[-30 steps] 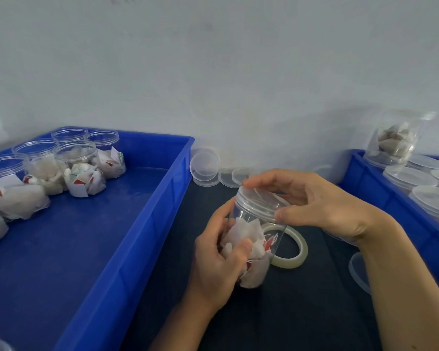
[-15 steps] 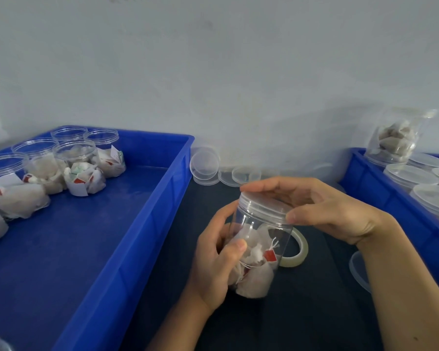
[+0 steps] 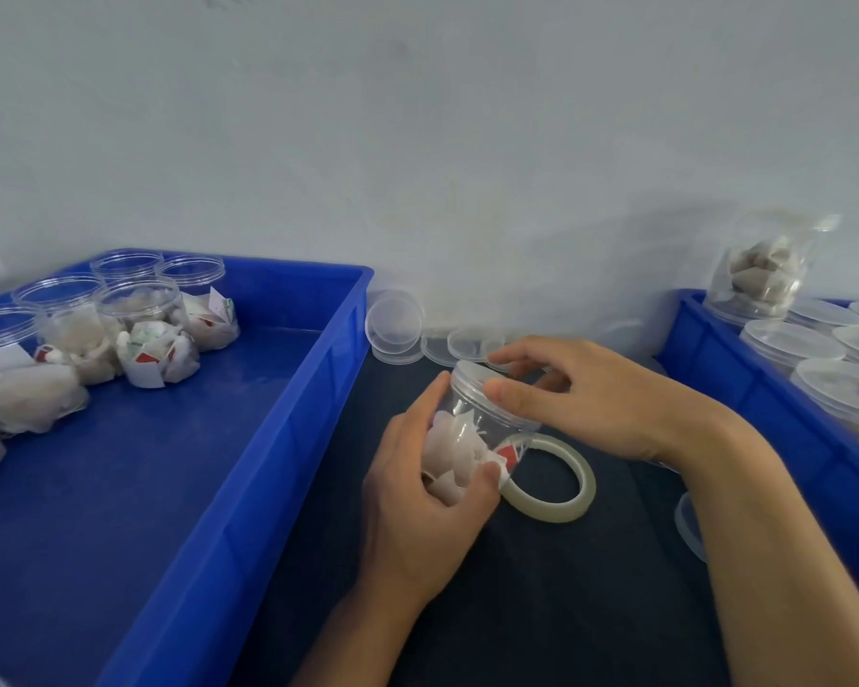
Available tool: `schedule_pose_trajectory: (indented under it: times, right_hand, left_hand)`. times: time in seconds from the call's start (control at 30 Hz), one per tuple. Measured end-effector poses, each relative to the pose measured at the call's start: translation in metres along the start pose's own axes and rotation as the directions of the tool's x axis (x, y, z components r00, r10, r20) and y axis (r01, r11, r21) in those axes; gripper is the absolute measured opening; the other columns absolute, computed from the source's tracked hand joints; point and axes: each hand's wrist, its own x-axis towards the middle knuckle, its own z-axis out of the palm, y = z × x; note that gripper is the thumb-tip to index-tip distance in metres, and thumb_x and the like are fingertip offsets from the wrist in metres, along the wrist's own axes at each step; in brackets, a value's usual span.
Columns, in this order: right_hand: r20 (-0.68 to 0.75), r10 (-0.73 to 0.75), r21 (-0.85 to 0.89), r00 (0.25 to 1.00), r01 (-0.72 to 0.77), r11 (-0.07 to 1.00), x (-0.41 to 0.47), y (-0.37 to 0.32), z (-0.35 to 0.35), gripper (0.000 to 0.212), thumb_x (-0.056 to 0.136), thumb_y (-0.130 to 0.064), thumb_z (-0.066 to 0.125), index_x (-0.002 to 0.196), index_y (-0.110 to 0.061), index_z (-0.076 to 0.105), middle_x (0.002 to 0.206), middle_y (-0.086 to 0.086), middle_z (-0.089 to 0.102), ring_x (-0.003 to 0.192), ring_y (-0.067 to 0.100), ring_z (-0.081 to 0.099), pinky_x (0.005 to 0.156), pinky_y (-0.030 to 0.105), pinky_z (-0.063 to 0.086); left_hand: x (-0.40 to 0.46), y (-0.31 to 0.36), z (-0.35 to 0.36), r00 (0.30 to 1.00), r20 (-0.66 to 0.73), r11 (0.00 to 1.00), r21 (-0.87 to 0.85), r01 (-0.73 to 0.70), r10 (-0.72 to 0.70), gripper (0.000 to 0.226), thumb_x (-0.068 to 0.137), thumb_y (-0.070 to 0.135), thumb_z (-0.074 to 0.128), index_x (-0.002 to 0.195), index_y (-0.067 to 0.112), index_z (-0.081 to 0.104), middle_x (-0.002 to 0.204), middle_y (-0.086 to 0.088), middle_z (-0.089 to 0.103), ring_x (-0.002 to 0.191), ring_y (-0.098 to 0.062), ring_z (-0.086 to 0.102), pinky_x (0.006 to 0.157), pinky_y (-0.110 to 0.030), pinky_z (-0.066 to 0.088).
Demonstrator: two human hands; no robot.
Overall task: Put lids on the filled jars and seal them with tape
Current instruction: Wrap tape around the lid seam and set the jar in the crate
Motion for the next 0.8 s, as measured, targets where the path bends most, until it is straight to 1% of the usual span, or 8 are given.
schedule_pose_trajectory:
  times: [0.07,0.2,0.3,0.43,0.5,0.6,0.7,0.8]
  right_hand:
    - [0.026,-0.031,0.080,0.999,0.029,0.996,0.002,0.000,0.001,0.058,0.094,-0.068,0.061,0.148,-0.050,0.051,0.147,-0.029,0.054,0.137,0.000,0.050,0.119,0.040,0.041]
    - [0.094,-0.077,0.157,0.993,0.061,0.986,0.001,-0.004,0.003,0.067,0.088,-0.042,0.062,0.150,-0.058,0.043,0.152,-0.029,0.049,0.141,-0.005,0.045,0.120,0.035,0.039]
    - [0.038,-0.012,0.034,0.999,0.011,0.999,0.003,-0.002,0.006,0.069,0.082,-0.073,0.060,0.148,-0.059,0.043,0.134,-0.023,0.060,0.124,0.004,0.060,0.111,0.041,0.049]
    - [-0.064,0.086,-0.180,0.994,-0.096,0.979,0.003,-0.003,0.009,0.099,0.066,-0.109,0.027,0.144,-0.054,0.049,0.107,-0.027,0.060,0.111,0.004,0.062,0.102,0.043,0.052]
    - [-0.086,0.102,-0.181,0.991,-0.116,0.977,0.003,-0.003,0.008,0.100,0.067,-0.108,0.020,0.145,-0.053,0.050,0.127,-0.024,0.063,0.123,0.010,0.060,0.107,0.046,0.049]
    - [-0.016,0.019,-0.008,1.000,-0.019,1.000,0.003,-0.004,0.005,0.075,0.078,-0.084,0.043,0.148,-0.059,0.043,0.149,-0.027,0.052,0.136,0.004,0.051,0.115,0.043,0.043]
    - [0.024,-0.017,0.020,1.000,0.016,1.000,0.003,-0.008,0.006,0.067,0.080,-0.060,0.059,0.144,-0.065,0.041,0.133,-0.029,0.058,0.122,-0.001,0.058,0.108,0.038,0.050]
    - [-0.109,0.050,-0.070,0.993,-0.058,0.996,0.006,-0.009,0.014,0.069,0.078,-0.087,0.051,0.139,-0.057,0.049,0.111,-0.028,0.063,0.105,-0.001,0.062,0.097,0.035,0.053]
  left_hand:
    - [0.001,0.000,-0.001,0.999,-0.031,1.000,0.003,0.013,-0.012,0.080,0.081,0.054,0.071,0.156,0.049,0.045,0.130,0.020,0.061,0.124,-0.001,0.059,0.091,-0.010,0.048]
    - [0.002,0.003,0.000,0.999,-0.051,1.000,0.020,0.001,0.001,0.079,0.080,0.055,0.071,0.155,0.049,0.045,0.133,0.021,0.060,0.123,0.003,0.058,0.092,-0.005,0.044]
    - [0.001,0.001,0.000,0.998,-0.055,0.999,0.043,-0.020,0.022,0.079,0.080,0.053,0.072,0.153,0.054,0.043,0.133,0.021,0.059,0.123,0.001,0.059,0.092,-0.009,0.047]
    - [-0.001,-0.002,0.002,0.997,-0.026,0.993,0.096,-0.073,0.075,0.081,0.081,0.050,0.079,0.154,0.057,0.043,0.128,0.019,0.059,0.117,-0.012,0.064,0.082,-0.030,0.060]
    - [-0.002,-0.003,0.004,0.997,-0.019,0.992,0.099,-0.075,0.077,0.082,0.083,0.046,0.085,0.153,0.058,0.043,0.127,0.019,0.059,0.114,-0.015,0.066,0.077,-0.034,0.062]
    - [-0.002,-0.007,0.004,0.996,-0.026,0.990,0.111,-0.084,0.087,0.081,0.082,0.050,0.083,0.150,0.064,0.041,0.129,0.020,0.058,0.114,-0.013,0.066,0.077,-0.035,0.063]
    - [-0.002,-0.010,0.004,0.996,-0.051,0.991,0.115,-0.071,0.077,0.080,0.080,0.054,0.079,0.150,0.064,0.041,0.129,0.019,0.059,0.114,-0.015,0.067,0.078,-0.037,0.063]
    - [-0.002,-0.011,0.006,0.995,-0.042,0.987,0.140,-0.080,0.086,0.081,0.081,0.052,0.081,0.151,0.061,0.042,0.128,0.020,0.059,0.115,-0.015,0.066,0.077,-0.034,0.062]
